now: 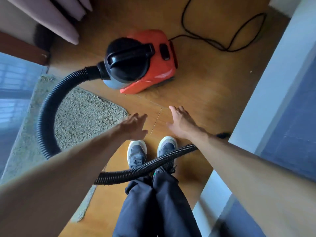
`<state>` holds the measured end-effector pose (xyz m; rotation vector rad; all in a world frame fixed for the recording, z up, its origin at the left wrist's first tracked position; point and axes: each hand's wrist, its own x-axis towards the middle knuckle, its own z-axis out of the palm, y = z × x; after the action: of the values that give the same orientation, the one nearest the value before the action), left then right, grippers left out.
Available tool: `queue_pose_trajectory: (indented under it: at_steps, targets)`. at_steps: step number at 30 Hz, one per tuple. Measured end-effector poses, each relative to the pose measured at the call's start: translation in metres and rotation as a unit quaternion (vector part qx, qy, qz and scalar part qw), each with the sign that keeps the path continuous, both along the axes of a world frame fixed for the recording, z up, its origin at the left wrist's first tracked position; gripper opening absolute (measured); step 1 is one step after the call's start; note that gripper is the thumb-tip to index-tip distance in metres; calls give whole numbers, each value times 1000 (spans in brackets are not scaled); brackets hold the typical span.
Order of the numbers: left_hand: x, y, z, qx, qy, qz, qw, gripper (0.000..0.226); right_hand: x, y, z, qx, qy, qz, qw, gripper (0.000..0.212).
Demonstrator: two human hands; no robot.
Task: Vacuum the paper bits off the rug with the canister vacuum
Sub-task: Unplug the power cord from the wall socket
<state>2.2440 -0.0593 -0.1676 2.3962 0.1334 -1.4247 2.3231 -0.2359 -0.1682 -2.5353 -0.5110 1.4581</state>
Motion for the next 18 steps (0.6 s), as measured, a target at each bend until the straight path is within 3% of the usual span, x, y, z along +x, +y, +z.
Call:
queue_pose_trajectory:
  at_steps: [5, 12, 18]
  targets:
    - [61, 16, 95, 95, -108, -1, 990, 71, 49, 14, 89, 18, -108, 58, 992, 70]
    - [135, 34, 232, 133, -192, -12, 972, 68, 113, 18, 221, 22, -201, 74, 977, 77]
    - [189, 42, 371, 174, -256, -44, 950, 86, 168, 10, 369, 38, -298, 55, 952, 77]
